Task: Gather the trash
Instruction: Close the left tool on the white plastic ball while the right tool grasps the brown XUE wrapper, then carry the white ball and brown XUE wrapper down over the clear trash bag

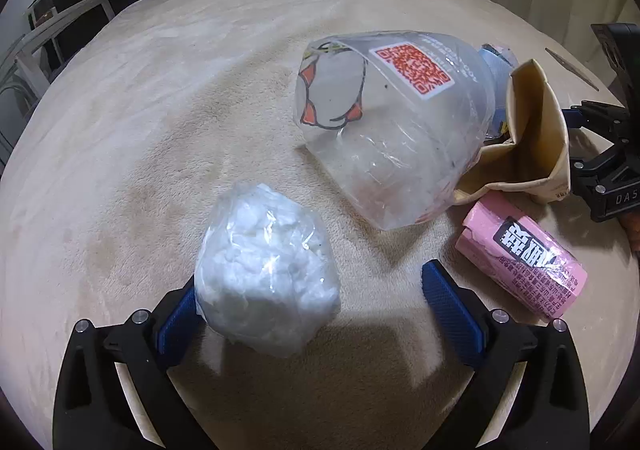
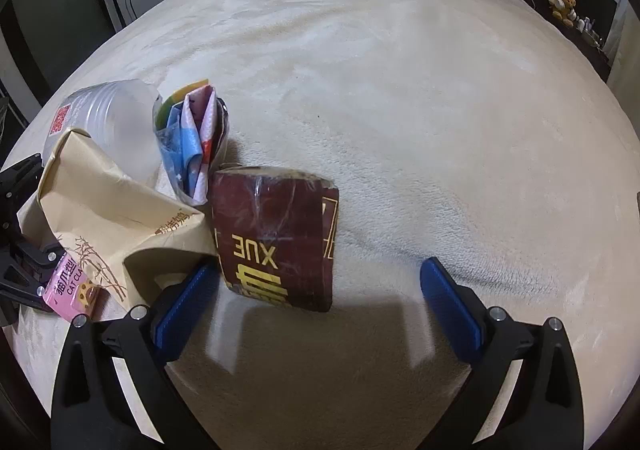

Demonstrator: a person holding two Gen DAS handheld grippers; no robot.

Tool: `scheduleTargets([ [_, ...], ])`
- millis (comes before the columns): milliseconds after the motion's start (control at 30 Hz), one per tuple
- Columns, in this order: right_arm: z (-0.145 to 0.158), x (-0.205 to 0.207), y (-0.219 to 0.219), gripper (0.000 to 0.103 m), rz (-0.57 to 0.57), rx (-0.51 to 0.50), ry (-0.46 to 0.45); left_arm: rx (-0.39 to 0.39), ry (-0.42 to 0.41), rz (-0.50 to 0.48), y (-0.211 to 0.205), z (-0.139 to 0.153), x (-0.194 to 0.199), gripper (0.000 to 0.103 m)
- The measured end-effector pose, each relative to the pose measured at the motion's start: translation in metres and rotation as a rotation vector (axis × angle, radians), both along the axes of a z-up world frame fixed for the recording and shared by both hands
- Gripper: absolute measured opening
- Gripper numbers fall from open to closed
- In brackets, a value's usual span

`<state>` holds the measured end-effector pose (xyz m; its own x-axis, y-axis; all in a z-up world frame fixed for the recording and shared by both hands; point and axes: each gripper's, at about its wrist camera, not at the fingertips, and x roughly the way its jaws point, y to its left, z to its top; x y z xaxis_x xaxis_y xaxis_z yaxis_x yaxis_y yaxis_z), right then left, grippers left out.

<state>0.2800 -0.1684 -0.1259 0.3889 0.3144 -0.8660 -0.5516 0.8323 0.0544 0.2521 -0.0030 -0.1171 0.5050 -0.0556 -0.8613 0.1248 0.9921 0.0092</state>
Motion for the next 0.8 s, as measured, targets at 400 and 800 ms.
scheduleTargets([
  [400,0.021,-0.010,-0.016,0.050,-0.002,0.053,-0.055,-0.039,-0.076,0.092,0.013,0.020,-0.010,0.059],
  [800,0.047,-0.046,-0.035,0.050,-0.005,0.092,-0.089,-0.070,-0.122,0.075,0.009,0.044,-0.041,0.051],
])
